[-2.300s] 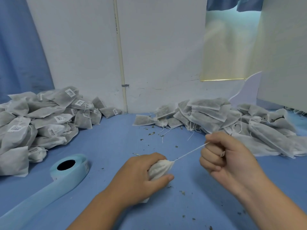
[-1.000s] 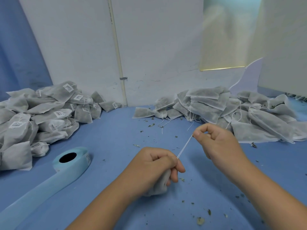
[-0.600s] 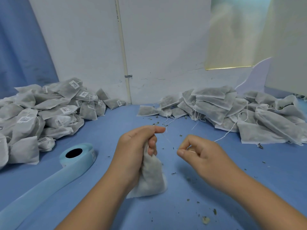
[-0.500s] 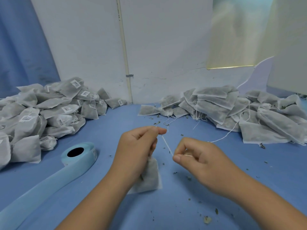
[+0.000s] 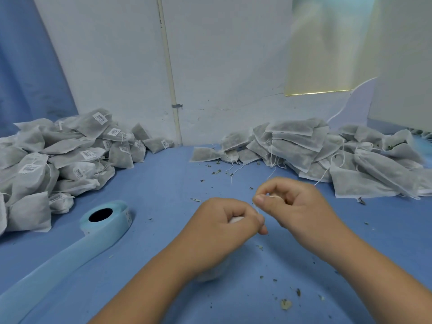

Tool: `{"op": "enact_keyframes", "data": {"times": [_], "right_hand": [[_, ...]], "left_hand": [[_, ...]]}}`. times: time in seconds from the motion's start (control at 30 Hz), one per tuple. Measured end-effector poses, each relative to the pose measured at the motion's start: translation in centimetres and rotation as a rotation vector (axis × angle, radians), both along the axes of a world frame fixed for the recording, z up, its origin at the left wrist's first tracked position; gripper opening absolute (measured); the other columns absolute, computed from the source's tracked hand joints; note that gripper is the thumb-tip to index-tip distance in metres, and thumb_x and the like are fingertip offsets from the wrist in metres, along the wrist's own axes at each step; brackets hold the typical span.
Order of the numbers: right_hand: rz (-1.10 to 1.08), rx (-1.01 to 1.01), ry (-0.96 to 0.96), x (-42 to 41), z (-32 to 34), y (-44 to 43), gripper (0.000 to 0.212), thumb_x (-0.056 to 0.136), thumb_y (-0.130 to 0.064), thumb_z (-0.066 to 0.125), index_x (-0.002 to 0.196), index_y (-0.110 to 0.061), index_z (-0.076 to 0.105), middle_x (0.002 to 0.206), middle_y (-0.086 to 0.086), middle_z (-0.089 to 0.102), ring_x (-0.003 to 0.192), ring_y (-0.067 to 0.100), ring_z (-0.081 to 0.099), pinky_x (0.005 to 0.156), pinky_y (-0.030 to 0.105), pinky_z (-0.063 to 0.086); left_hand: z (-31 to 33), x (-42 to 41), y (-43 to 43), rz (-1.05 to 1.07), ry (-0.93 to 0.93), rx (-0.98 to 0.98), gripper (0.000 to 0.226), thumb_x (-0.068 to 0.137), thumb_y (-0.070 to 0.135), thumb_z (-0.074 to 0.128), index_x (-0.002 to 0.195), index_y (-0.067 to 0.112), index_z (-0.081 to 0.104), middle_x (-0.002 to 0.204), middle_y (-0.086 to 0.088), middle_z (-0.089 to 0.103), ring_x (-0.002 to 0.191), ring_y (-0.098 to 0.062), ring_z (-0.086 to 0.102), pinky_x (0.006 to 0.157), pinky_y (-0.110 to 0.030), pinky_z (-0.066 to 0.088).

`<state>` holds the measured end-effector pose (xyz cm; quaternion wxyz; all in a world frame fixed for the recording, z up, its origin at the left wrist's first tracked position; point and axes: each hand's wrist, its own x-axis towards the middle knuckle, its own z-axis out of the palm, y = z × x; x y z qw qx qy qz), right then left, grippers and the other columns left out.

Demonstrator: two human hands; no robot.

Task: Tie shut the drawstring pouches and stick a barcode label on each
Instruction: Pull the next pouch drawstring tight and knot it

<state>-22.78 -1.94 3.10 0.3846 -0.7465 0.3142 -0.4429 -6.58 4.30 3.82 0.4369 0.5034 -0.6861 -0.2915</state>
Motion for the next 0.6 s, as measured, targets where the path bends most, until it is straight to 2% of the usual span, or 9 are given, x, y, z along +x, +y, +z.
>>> {"op": "enact_keyframes", "data": {"times": [0.07, 0.13, 0.17, 0.23, 0.3, 0.4, 0.47, 0.53, 0.6], "right_hand": [[-0.018, -0.02, 0.061, 0.3, -0.3, 0.1, 0.015, 0.085, -0.023, 0.066, 0.071, -0.024, 0.065, 0.052, -0.008, 0.04, 0.045, 0.007, 0.032, 0.044, 0.012, 0.029], [-0.093, -0.09, 0.138, 0.5, -0.5, 0.0, 0.012, 0.084, -0.027, 0.065, 0.073, -0.029, 0.065, 0.065, -0.015, 0.053, 0.045, 0.005, 0.04, 0.047, 0.01, 0.033], [-0.142, -0.136, 0.2, 0.4, -0.5, -0.1, 0.009, 0.084, -0.028, 0.064, 0.076, -0.033, 0.065, 0.078, -0.015, 0.057, 0.051, 0.005, 0.047, 0.052, 0.01, 0.036], [-0.229, -0.219, 0.321, 0.3, -0.7, -0.2, 0.01, 0.085, -0.029, 0.063, 0.087, -0.039, 0.061, 0.097, -0.016, 0.051, 0.072, 0.002, 0.055, 0.064, 0.01, 0.04], [-0.282, -0.28, 0.327, 0.2, -0.5, -0.2, 0.013, 0.085, -0.028, 0.062, 0.093, -0.039, 0.06, 0.1, -0.018, 0.047, 0.083, 0.0, 0.055, 0.068, 0.013, 0.042], [-0.204, -0.24, 0.135, 0.3, 0.0, 0.5, 0.01, 0.082, -0.024, 0.066, 0.082, -0.033, 0.063, 0.083, -0.013, 0.056, 0.074, 0.006, 0.056, 0.063, 0.014, 0.042], [-0.076, -0.11, 0.025, 0.7, 0.4, 1.2, 0.002, 0.077, -0.029, 0.065, 0.076, -0.028, 0.064, 0.071, -0.001, 0.059, 0.065, 0.018, 0.055, 0.06, 0.027, 0.045], [-0.008, -0.033, 0.018, 1.1, 0.5, 1.7, 0.011, 0.076, -0.033, 0.063, 0.073, -0.023, 0.065, 0.068, 0.011, 0.059, 0.062, 0.028, 0.052, 0.058, 0.036, 0.046], [0.025, 0.028, 0.026, 1.4, 0.5, 2.0, 0.014, 0.081, -0.031, 0.065, 0.072, -0.02, 0.068, 0.062, 0.011, 0.057, 0.057, 0.021, 0.049, 0.055, 0.034, 0.044]], "left_hand": [[0.4, -0.1, 0.0, -0.007, 0.207, 0.136, 0.02, 0.074, 0.029, 0.058, 0.059, 0.022, 0.069, 0.045, 0.009, 0.039, 0.043, -0.009, 0.034, 0.047, -0.017, 0.032], [0.7, 0.3, -0.1, -0.044, 0.436, 0.295, 0.016, 0.071, 0.023, 0.058, 0.058, 0.016, 0.064, 0.045, 0.005, 0.035, 0.04, -0.012, 0.03, 0.045, -0.022, 0.032], [0.9, 0.5, -0.2, -0.082, 0.547, 0.372, 0.013, 0.069, 0.02, 0.058, 0.058, 0.014, 0.061, 0.045, 0.004, 0.034, 0.038, -0.011, 0.029, 0.044, -0.022, 0.032], [1.0, 1.0, -0.5, -0.159, 0.747, 0.513, 0.01, 0.068, 0.018, 0.058, 0.058, 0.014, 0.058, 0.044, 0.005, 0.031, 0.035, -0.009, 0.028, 0.042, -0.022, 0.033], [0.9, 1.4, -0.8, -0.207, 0.875, 0.601, 0.012, 0.069, 0.018, 0.054, 0.058, 0.014, 0.056, 0.043, 0.007, 0.03, 0.033, -0.008, 0.029, 0.04, -0.022, 0.034], [0.6, 1.7, -1.1, -0.235, 0.936, 0.653, 0.016, 0.074, 0.018, 0.05, 0.059, 0.014, 0.055, 0.041, 0.007, 0.03, 0.031, -0.008, 0.029, 0.04, -0.021, 0.034], [0.5, 1.7, -1.1, -0.241, 0.926, 0.659, 0.02, 0.076, 0.018, 0.048, 0.059, 0.014, 0.056, 0.041, 0.007, 0.029, 0.031, -0.008, 0.029, 0.04, -0.021, 0.034], [0.4, 1.7, -1.1, -0.246, 0.9, 0.65, 0.02, 0.077, 0.019, 0.049, 0.059, 0.014, 0.057, 0.041, 0.007, 0.03, 0.032, -0.008, 0.029, 0.04, -0.021, 0.034], [0.3, 1.6, -1.1, -0.257, 0.87, 0.634, 0.019, 0.076, 0.02, 0.051, 0.059, 0.014, 0.056, 0.041, 0.007, 0.03, 0.032, -0.008, 0.029, 0.04, -0.021, 0.034]]}}
